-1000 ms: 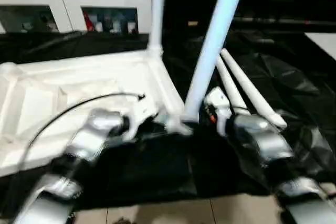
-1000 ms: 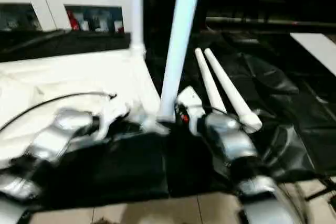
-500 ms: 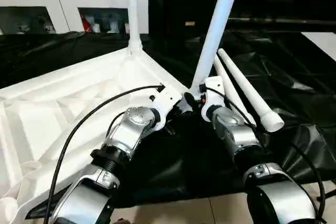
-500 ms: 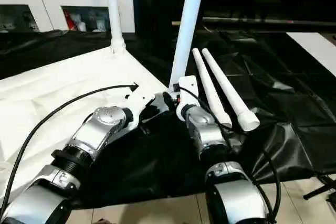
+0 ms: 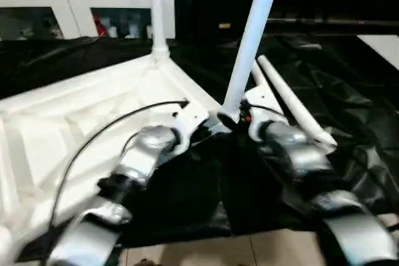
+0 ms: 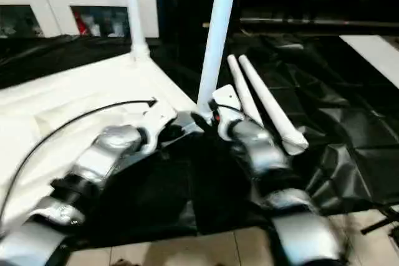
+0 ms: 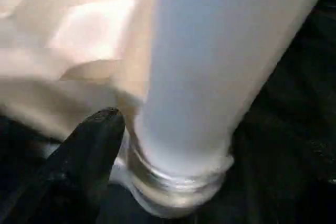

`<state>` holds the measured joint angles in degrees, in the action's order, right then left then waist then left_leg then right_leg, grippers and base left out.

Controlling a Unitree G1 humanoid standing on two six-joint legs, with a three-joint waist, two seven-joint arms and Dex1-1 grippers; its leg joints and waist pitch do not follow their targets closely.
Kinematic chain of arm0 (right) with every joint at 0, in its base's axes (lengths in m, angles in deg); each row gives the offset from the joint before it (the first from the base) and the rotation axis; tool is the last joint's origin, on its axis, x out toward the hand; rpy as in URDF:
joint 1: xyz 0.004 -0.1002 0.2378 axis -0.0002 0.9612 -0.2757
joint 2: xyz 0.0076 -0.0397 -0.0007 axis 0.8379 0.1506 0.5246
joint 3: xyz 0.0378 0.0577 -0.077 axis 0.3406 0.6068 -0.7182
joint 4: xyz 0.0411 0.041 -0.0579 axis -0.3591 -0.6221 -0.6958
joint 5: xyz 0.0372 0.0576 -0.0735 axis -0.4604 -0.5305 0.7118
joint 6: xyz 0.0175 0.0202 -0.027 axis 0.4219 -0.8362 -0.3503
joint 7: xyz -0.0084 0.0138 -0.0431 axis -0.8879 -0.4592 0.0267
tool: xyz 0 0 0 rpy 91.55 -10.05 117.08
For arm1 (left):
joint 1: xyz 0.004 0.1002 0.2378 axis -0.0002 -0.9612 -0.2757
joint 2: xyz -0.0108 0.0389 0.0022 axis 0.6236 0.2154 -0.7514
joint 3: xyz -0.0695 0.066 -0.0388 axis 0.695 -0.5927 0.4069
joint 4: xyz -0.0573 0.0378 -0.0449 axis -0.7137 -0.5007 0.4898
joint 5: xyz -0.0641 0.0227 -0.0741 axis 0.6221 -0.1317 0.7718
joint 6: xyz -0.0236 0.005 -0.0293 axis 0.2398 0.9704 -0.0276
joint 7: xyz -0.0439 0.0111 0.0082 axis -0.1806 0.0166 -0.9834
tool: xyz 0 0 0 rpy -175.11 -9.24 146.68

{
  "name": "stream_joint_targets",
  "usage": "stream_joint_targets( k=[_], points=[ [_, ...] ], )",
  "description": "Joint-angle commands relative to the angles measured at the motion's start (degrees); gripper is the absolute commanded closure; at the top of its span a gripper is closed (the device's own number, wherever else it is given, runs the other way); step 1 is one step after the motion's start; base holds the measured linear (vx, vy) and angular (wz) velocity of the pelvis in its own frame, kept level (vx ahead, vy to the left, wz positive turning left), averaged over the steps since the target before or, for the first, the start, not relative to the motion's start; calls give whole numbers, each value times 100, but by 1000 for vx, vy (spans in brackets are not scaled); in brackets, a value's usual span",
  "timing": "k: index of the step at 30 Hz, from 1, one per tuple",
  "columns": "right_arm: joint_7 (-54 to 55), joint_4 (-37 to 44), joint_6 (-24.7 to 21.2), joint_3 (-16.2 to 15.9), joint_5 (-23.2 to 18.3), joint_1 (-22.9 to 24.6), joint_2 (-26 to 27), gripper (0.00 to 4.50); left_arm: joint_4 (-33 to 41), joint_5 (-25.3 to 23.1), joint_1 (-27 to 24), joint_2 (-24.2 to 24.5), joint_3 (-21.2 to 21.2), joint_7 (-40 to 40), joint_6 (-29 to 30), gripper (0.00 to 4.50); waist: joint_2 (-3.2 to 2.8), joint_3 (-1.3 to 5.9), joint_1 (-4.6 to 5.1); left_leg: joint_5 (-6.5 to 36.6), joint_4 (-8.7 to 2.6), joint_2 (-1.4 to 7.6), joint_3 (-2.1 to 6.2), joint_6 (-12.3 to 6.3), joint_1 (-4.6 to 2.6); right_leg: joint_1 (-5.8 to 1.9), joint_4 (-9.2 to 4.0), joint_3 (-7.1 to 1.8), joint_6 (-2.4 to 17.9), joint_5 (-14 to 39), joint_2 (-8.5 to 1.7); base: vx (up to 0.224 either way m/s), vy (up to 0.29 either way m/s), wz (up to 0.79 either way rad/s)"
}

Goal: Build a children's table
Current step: Rotate leg to tighten

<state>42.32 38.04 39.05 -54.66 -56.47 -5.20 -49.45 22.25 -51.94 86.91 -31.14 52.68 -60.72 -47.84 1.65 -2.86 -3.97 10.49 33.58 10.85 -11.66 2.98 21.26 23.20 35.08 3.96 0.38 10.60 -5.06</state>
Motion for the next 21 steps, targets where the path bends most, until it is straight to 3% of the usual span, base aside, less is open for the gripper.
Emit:
stream_joint_targets(
  k=[1, 3, 5, 9, 17, 18, 19, 21],
  points=[
    [-689, 454, -143, -122, -136, 143, -258, 59, 261, 344, -170, 95, 101, -532, -398, 450, 30, 359, -36, 908, -356, 255, 131, -441, -47, -291, -411, -273, 1174, 937, -352, 0, 0, 0],
    [-1288, 813, -210, -298, -202, 307, -547, 59, 680, 538, -355, 361, -79, -1315, -269, 450, 34, 364, -36, 870, -353, 274, 131, -434, -47, -293, -383, -276, 1265, 814, -367, 0, 0, 0],
    [-1499, 941, -292, -361, -244, 359, -652, 59, 930, 650, -464, 519, -197, -1742, -154, 450, -2, 372, -19, 848, -346, 279, 118, -459, -75, -276, -359, -277, 1441, 586, -345, 0, 0, 0],
    [-2085, 1249, -485, -566, -245, 499, -821, 59, 1308, 882, -631, 763, -327, -2321, 81, 450, 16, 357, -24, 869, -352, 282, 112, -430, -73, -288, -342, -276, 1529, 569, -337, 0, 0, 0],
    [-2573, 1525, -656, -876, -177, 619, -924, 59, 1360, 851, -669, 879, -320, -2459, 58, 450, 6, 339, -140, 1130, -374, 293, 107, -201, -122, -247, -401, -295, 1375, 1061, -357, 0, 0, 0],
    [-2621, 1508, -627, -925, -141, 622, -908, 59, 1421, 851, -683, 894, -320, -2480, 105, 450, 77, 338, -139, 1137, -379, 289, 110, -180, -100, -263, -403, -292, 1325, 1114, -358, 0, 0, 0],
    [-2611, 1484, -600, -939, -115, 615, -893, 59, 1446, 851, -689, 899, -322, -2487, 122, 450, 42, 338, -149, 1132, -386, 293, 127, -158, -101, -263, -396, -292, 1285, 1188, -376, 0, 0, 0],
    [-2578, 1440, -582, -925, -92, 591, -855, 59, 1472, 854, -692, 904, -326, -2485, 147, 450, 45, 341, -143, 1100, -380, 289, 124, -139, -107, -257, -396, -294, 1269, 1150, -370, 0, 0, 0]
  ],
)
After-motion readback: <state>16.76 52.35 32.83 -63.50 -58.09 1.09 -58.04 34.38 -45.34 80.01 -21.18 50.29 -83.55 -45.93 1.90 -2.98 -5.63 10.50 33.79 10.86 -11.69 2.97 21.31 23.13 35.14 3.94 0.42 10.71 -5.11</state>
